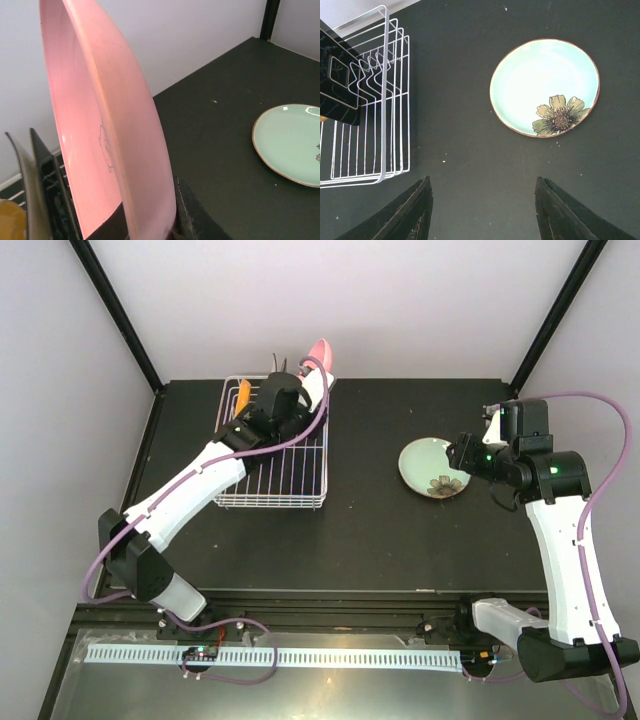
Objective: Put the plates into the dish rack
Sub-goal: Insert the plate into the dish rack.
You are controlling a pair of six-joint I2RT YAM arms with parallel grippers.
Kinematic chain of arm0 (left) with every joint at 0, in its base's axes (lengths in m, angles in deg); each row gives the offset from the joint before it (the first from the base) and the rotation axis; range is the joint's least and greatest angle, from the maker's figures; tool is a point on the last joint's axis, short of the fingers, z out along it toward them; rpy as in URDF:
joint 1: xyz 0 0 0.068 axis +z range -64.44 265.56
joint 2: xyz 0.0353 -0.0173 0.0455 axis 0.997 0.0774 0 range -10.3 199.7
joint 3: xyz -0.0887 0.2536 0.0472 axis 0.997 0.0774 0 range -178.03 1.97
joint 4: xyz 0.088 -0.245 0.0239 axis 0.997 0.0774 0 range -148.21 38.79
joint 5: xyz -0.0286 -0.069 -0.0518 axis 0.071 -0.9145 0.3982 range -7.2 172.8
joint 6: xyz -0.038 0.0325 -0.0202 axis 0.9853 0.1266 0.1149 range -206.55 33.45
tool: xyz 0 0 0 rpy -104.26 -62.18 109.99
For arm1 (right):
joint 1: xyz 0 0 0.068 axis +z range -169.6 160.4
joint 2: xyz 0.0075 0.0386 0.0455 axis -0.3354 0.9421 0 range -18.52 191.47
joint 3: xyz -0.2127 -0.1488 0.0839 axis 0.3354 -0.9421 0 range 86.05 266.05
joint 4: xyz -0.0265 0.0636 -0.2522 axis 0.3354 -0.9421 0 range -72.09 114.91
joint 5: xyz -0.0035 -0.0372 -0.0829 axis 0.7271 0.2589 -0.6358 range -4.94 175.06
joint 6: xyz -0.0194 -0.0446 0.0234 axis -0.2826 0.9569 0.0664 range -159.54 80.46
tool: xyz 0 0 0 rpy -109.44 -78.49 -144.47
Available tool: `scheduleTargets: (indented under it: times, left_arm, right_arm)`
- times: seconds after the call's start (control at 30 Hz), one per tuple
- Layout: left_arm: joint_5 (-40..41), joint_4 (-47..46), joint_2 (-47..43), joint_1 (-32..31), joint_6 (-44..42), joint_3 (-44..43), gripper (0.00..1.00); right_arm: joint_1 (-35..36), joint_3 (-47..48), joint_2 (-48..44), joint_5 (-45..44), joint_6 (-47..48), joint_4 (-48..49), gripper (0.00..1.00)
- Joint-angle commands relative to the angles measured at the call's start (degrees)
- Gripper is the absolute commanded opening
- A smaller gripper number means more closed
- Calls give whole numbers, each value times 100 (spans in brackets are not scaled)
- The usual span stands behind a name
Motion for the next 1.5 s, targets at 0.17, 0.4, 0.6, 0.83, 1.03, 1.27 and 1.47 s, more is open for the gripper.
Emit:
scheduleTargets:
  times: [0.17,0.4,0.6,0.83,1.03,1.27,1.47]
  left_arm:
    - [-896,-1157,219,217,317,489,2]
    - [-586,-2414,230,385,389,1363,2]
    - [-563,-3704,406,574,526,1988,2]
    - [-937,-4678,860,977,906,2100,2]
    - [-1148,-4842,1280,1163,983,1780,2]
    - [-1240,-4842,1480,1249,1098,1729,2]
    - [-1197,-4486,1313,1245,1047,1838,2]
  right_arm:
    - [-2,-171,-14,-130,-37,96,57]
    - [-2,-391,-109,-278,49,20,57]
    - [-2,-627,-120,-311,74,26,57]
    - [-1,-666,-17,-354,80,9,57]
    - [-2,-733,82,-412,79,14,57]
    - [-3,-724,210,-419,62,73,57]
    - [-11,-831,255,-408,61,149,57]
